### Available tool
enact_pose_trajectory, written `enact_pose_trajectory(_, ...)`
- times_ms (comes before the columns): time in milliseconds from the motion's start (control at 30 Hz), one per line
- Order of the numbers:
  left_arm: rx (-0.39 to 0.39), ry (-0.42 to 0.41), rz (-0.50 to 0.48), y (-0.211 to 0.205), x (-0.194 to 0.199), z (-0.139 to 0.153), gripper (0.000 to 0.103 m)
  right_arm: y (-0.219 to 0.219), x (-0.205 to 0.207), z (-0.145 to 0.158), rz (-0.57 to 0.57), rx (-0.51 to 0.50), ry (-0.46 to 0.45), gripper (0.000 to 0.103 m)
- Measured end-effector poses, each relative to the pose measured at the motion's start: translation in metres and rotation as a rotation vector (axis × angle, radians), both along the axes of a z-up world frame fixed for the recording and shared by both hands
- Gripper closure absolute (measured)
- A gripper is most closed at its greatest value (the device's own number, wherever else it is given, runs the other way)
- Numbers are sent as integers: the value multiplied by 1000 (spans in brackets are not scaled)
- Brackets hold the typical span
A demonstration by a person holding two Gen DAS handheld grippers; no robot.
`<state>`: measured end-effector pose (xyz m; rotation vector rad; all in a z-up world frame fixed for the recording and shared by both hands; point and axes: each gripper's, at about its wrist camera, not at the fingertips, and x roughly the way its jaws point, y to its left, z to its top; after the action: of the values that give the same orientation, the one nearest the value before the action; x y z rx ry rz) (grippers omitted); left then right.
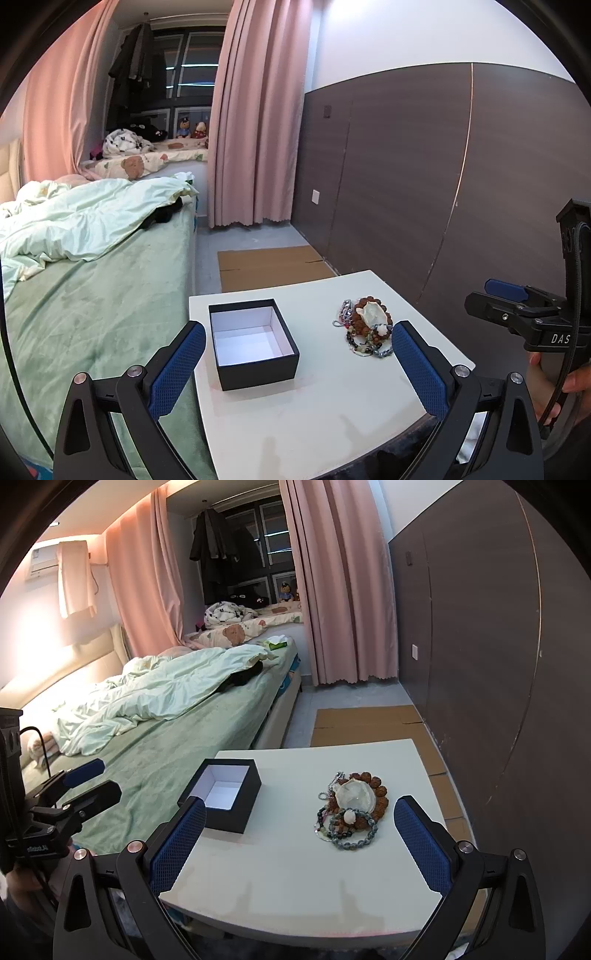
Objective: Organize jewelry
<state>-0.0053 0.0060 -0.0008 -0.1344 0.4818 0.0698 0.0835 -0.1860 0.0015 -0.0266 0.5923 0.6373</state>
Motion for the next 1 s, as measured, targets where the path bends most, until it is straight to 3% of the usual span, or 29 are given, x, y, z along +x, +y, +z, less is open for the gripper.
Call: enact_pose_trajectory(1000, -4, -12, 30, 9, -9, 1, 2, 8, -7, -2, 4, 0, -1, 0)
